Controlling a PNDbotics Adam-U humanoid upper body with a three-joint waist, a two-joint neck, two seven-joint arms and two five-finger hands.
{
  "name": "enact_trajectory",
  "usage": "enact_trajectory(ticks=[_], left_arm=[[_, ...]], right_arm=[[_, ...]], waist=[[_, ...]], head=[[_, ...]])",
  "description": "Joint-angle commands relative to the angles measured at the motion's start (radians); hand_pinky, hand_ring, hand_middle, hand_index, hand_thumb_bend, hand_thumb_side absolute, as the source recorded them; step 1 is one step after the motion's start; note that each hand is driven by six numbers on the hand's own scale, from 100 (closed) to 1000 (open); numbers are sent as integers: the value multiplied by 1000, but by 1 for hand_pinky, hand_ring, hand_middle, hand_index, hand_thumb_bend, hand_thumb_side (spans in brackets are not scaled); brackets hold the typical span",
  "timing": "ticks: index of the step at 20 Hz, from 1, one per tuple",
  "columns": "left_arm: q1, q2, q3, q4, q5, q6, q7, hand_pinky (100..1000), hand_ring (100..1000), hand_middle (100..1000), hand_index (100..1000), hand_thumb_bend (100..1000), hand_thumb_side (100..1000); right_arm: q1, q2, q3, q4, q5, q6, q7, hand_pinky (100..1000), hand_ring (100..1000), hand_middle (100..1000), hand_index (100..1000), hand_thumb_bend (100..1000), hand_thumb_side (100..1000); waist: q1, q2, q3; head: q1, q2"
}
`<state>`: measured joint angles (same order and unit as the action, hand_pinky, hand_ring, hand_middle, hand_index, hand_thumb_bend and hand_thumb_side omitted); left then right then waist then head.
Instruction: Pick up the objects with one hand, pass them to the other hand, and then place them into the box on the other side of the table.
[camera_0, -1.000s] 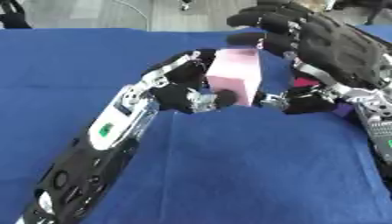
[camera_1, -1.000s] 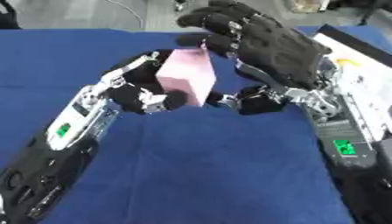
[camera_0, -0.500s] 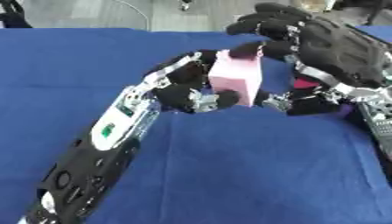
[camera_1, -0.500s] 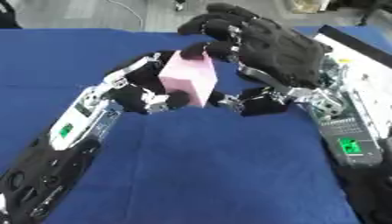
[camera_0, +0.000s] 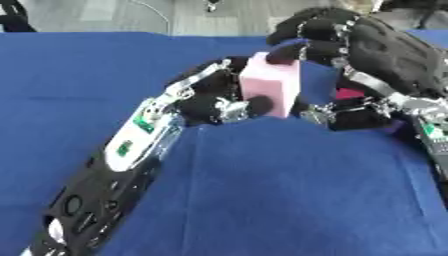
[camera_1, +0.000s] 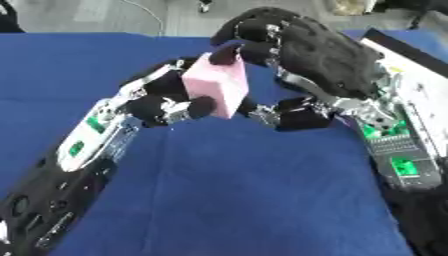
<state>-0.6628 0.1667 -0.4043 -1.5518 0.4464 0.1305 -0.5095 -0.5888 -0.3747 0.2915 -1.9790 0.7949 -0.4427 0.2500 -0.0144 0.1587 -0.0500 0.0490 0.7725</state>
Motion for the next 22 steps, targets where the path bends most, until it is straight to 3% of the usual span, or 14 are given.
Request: enact_trajectory(ticks=[1, 5, 9, 15, 18, 22], left_arm=[[-19, 4, 6, -10, 4, -4, -10, 692, 564, 570, 677, 426, 335], [-21, 3, 5, -10, 7, -11, -18, 710, 600, 610, 715, 540, 449], [-20, 2, 6, -11, 6, -25, -34, 728, 632, 646, 746, 722, 556], [-22, 2, 14, -10, 11, -64, -78, 760, 688, 705, 797, 890, 596], [-17, -1, 33, 6, 17, -85, -78, 764, 696, 714, 803, 934, 627], [3, 6, 71, 45, -3, -106, -16, 762, 695, 719, 800, 918, 628]], right_arm=[[-14, -7, -14, -21, -22, 17, -108, 805, 805, 712, 440, 100, 100], [-10, -6, -5, -21, -10, 28, -210, 783, 791, 691, 398, 100, 100], [-7, -6, 0, -21, 1, 35, -249, 782, 790, 687, 392, 100, 100], [-6, -8, -4, -21, 10, 29, -255, 789, 789, 690, 391, 100, 100], [-6, -10, -18, -21, 11, 26, -266, 788, 788, 691, 392, 100, 100], [1, -28, -67, -21, 9, 47, -312, 777, 786, 694, 397, 100, 100]], waist=[[-11, -30, -2], [-11, -30, -2], [-11, -31, -2], [-11, -32, -3], [-12, -32, -4], [-9, -33, -6]], head=[[-1, -3], [-2, -3], [-3, -3], [-3, -3], [-3, -3], [-6, -3]])
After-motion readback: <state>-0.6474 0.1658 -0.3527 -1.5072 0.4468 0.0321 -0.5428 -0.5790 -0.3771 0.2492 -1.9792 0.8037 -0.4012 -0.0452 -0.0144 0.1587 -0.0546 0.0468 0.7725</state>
